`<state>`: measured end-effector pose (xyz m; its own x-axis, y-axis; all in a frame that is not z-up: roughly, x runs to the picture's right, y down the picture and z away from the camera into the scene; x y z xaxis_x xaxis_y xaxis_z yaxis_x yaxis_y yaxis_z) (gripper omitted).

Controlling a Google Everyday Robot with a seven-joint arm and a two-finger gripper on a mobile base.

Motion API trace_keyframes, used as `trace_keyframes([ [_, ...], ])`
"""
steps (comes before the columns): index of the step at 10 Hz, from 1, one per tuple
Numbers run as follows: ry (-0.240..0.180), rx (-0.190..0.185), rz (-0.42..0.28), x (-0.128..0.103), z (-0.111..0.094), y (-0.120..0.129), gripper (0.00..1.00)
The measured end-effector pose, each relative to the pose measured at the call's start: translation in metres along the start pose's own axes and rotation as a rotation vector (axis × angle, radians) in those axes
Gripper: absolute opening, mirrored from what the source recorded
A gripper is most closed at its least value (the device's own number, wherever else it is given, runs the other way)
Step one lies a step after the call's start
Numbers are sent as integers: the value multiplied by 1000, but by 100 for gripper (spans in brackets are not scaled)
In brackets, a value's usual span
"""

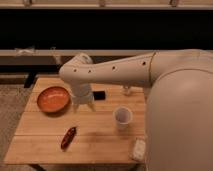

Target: Knock the bottle over

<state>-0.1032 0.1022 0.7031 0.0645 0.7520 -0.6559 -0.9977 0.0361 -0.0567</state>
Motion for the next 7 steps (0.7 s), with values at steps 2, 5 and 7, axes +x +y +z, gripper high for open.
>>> trace_keyframes([
  [2,0,0,0,0,0,0,65],
  [5,-10,-14,-4,-5,-10,-1,65],
  [7,-41,-29,-3,-20,-44,-13,65],
])
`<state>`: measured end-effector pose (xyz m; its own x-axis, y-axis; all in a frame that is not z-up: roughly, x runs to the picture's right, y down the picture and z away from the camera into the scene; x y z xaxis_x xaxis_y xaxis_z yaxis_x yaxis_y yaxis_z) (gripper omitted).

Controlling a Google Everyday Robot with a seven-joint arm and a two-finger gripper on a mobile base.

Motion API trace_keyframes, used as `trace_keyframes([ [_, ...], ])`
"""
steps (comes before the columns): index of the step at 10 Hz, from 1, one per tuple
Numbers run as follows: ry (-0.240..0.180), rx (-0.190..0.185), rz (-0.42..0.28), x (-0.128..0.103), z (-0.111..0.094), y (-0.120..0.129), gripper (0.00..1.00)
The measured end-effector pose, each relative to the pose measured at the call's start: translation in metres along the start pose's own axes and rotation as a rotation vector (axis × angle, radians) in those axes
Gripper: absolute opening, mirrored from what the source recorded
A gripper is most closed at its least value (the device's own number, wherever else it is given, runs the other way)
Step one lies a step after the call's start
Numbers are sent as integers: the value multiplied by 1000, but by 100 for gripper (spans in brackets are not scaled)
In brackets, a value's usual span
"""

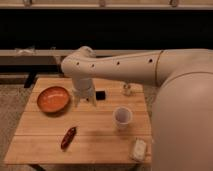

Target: Knock the bottle over

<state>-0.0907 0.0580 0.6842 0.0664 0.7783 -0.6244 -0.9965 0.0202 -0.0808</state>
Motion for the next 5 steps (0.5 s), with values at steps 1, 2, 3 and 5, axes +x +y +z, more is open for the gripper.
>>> trace_keyframes([
  [1,-12,-1,1,-7,-12,-6,65],
  [2,-24,-1,2,-17,-23,-14,65],
  [3,-37,-4,1,-29,-36,-24,65],
  [5,-38,-12,-3,-46,-45,-40,65],
])
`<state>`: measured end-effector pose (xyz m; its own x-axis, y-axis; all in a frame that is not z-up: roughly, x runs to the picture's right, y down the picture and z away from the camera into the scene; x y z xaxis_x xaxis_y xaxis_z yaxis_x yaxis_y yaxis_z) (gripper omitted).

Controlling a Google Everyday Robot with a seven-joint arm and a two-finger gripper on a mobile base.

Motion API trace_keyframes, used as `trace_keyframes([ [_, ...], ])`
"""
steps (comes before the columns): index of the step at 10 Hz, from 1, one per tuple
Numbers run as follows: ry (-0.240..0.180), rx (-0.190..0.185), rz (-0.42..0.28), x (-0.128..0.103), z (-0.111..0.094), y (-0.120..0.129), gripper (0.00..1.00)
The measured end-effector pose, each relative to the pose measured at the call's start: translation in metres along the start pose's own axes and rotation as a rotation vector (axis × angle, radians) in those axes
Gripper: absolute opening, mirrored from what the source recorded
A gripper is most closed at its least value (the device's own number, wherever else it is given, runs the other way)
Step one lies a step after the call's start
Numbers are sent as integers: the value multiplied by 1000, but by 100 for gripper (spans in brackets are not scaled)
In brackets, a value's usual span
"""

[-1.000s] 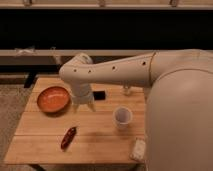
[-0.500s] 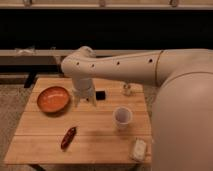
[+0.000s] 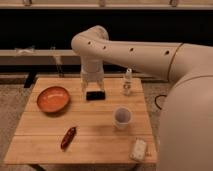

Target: Knock the bottle over

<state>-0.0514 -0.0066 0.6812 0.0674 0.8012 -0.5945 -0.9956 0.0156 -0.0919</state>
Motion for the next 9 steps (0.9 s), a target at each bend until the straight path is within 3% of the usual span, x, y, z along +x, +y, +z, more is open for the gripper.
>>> trace_keyframes([
  [9,2,-1,-1,-2,0,-3,65],
])
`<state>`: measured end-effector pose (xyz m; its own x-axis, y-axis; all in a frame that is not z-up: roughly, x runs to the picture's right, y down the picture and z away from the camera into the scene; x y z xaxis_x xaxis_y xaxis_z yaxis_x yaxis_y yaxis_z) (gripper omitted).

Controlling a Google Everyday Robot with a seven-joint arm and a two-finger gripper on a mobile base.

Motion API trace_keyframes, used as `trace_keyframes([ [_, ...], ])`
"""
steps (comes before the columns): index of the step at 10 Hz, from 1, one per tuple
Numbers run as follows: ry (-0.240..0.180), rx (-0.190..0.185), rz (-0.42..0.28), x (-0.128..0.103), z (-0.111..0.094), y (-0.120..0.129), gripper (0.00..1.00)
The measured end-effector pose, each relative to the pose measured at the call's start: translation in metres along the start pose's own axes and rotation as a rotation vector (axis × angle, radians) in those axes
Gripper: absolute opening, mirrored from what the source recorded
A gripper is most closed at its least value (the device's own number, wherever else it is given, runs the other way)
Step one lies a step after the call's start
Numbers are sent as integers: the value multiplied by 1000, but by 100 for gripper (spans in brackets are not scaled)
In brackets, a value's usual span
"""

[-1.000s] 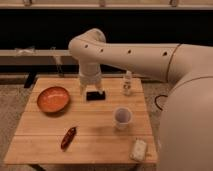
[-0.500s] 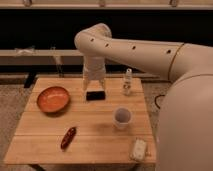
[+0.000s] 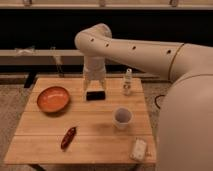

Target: Knock the bottle over

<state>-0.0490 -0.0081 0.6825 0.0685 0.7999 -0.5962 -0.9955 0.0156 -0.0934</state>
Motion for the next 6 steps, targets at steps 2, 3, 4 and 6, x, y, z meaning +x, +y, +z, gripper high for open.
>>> trace_keyframes([
  [2,-11,-1,7,-11,0,-12,65],
  [3,-21,0,10,-23,0,-21,65],
  [4,-24,6,13,-35,1,-32,65],
  [6,-38,26,24,-73,3,-68,65],
])
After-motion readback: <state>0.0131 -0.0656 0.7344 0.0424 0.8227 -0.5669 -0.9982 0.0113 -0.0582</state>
